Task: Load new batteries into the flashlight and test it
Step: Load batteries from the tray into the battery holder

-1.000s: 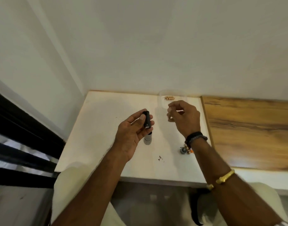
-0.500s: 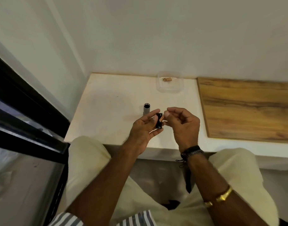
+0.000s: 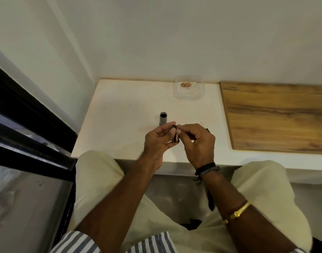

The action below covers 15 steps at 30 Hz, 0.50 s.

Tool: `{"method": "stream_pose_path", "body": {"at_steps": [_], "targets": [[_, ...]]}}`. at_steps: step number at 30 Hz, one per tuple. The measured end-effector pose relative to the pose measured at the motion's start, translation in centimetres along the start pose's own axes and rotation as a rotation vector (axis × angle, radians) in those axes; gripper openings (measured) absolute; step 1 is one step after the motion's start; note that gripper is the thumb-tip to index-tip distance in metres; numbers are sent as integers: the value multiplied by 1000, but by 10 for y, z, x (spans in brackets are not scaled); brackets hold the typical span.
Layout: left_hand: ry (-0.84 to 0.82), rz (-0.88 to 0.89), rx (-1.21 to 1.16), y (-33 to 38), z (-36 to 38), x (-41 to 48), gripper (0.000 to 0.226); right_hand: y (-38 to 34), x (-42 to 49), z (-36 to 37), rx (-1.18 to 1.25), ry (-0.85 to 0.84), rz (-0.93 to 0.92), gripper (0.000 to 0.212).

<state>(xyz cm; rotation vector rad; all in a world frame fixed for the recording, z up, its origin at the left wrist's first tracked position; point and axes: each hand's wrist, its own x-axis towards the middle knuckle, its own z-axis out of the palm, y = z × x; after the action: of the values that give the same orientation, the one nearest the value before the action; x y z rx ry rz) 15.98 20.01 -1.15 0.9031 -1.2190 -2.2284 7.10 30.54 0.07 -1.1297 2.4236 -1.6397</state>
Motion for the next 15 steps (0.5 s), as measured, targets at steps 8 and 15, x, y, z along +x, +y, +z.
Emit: {"method": "stream_pose_path", "body": {"at_steps": [8,15], "targets": [[4,-18,-56,5,-1,7,30,3,-9,8,14,-83,-39,27],[39,29,-263,30,-12,21,29,13,25,10,269,-18,228,21]]}}
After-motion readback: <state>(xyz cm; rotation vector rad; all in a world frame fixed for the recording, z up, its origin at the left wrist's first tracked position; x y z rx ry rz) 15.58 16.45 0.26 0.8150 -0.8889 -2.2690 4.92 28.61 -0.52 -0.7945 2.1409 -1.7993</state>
